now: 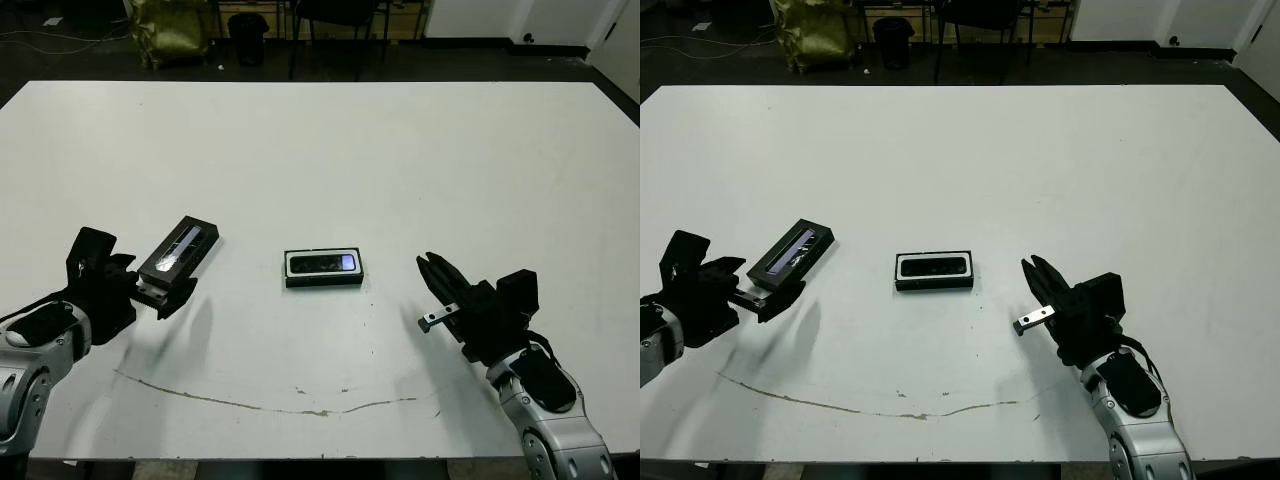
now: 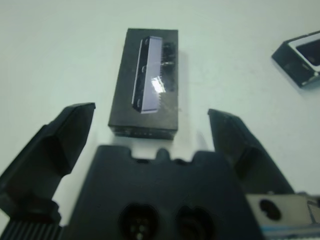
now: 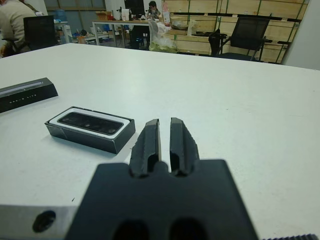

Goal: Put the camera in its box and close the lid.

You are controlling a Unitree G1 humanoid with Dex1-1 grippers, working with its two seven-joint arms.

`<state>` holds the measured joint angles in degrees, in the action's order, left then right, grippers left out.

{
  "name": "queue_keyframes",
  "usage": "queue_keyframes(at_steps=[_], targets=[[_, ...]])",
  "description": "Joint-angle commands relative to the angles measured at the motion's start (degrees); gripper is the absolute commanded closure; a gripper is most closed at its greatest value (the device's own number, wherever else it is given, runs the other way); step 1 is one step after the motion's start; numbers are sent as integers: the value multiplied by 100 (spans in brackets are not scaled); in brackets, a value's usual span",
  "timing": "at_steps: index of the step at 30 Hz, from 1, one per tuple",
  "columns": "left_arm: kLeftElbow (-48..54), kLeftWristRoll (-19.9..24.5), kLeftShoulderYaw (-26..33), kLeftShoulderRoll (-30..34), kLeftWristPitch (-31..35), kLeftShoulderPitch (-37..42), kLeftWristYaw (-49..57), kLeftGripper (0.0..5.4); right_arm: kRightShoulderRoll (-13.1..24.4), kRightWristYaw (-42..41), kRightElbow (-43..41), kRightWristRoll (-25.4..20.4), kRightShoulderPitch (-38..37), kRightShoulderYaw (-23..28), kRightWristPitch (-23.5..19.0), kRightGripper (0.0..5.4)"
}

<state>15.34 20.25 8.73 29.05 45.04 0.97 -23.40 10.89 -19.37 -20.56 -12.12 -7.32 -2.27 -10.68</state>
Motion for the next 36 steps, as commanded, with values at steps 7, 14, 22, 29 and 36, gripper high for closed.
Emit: queue_keyframes(at_steps=[7, 14, 22, 29, 36], targets=[[-521, -333, -205, -20, -302, 78, 41, 1, 48, 3, 71, -27, -99, 36, -29, 540], [-960, -533, -300, -66, -735, 166, 25, 1, 62, -36, 139, -43, -89, 62, 24, 540], [-1230, -546, -279, -133, -920, 244, -20, 1, 86, -36, 126, -22, -90, 72, 3, 540], [-1387, -526, -267, -210, -979, 301, -108, 1, 79, -87, 186, -105, -68, 100, 27, 540], [-1501, -461, -249, -247, -1024, 323, -184, 1, 121, -64, 137, -63, -67, 119, 0, 540]])
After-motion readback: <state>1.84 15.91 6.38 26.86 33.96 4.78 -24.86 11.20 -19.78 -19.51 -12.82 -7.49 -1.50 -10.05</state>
